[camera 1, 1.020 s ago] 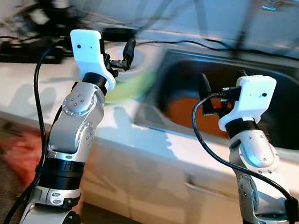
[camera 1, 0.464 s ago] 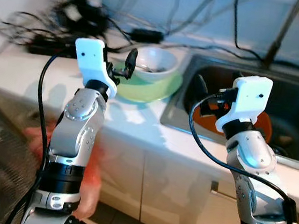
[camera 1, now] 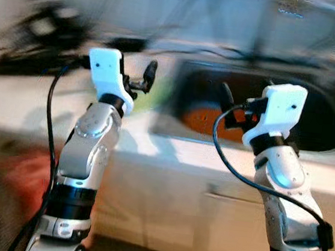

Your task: Kitchen organization

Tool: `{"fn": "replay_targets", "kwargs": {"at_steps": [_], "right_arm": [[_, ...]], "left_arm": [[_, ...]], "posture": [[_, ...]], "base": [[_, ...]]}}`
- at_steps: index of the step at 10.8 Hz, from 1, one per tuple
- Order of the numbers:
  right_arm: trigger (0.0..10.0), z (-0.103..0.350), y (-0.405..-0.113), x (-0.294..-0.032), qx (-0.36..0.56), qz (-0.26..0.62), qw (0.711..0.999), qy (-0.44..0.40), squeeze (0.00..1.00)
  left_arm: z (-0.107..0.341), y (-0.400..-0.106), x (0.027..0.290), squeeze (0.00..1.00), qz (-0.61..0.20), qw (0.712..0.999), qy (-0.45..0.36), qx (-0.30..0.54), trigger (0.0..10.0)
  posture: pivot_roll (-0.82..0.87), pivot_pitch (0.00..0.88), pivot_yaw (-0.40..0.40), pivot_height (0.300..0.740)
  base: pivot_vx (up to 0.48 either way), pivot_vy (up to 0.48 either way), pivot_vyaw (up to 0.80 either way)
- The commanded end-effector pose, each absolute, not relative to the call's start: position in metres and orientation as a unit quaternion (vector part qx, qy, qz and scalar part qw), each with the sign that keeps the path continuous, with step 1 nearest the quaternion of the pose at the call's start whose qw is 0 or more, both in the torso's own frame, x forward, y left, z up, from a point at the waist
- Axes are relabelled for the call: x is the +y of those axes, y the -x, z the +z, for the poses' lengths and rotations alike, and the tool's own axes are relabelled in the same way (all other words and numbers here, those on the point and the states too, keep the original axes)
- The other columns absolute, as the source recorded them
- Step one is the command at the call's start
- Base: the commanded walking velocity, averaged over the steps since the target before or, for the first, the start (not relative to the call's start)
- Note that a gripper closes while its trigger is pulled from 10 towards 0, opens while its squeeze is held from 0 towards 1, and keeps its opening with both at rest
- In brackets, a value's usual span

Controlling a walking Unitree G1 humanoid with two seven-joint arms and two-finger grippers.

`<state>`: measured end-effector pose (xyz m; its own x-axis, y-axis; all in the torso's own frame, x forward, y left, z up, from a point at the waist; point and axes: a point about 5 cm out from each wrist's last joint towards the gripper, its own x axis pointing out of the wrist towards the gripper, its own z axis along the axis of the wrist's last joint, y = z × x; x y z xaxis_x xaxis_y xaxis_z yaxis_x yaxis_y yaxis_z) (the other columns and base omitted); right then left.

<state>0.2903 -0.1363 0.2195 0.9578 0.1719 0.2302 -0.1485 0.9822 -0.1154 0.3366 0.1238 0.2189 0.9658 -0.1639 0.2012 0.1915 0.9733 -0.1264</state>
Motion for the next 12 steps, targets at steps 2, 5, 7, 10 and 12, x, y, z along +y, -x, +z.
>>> {"fn": "replay_targets", "kwargs": {"at_steps": [2, 5, 7, 10, 12], "right_arm": [[10.0, 0.219, -0.290, -0.135, -0.117, 0.080, 0.989, 0.047, 0.00], [10.0, 0.218, -0.289, -0.134, -0.117, 0.084, 0.988, 0.050, 0.00], [10.0, 0.218, -0.288, -0.131, -0.120, 0.098, 0.987, 0.050, 0.00], [10.0, 0.220, -0.289, -0.130, -0.124, 0.102, 0.985, 0.056, 0.00], [10.0, 0.220, -0.289, -0.130, -0.125, 0.100, 0.986, 0.056, 0.00]], "left_arm": [[0.221, -0.336, 0.124, 0.00, -0.094, 0.988, 0.072, -0.095, 10.0], [0.222, -0.336, 0.125, 0.00, -0.088, 0.989, 0.074, -0.096, 10.0], [0.233, -0.337, 0.138, 0.00, -0.049, 0.990, 0.060, -0.122, 10.0], [0.236, -0.337, 0.136, 0.00, -0.053, 0.989, 0.057, -0.126, 10.0], [0.238, -0.337, 0.134, 0.00, -0.061, 0.988, 0.055, -0.129, 10.0]], "posture": [[-0.10, 0.000, 0.107, 0.740], [-0.09, 0.000, 0.106, 0.740], [-0.09, 0.000, 0.103, 0.740], [-0.09, 0.000, 0.105, 0.740], [-0.09, 0.000, 0.107, 0.740]], "base": [[0.000, 0.000, -0.40], [0.000, 0.000, 0.00], [0.127, 0.000, 0.00], [0.373, 0.000, 0.00], [0.441, 0.000, 0.00]]}}
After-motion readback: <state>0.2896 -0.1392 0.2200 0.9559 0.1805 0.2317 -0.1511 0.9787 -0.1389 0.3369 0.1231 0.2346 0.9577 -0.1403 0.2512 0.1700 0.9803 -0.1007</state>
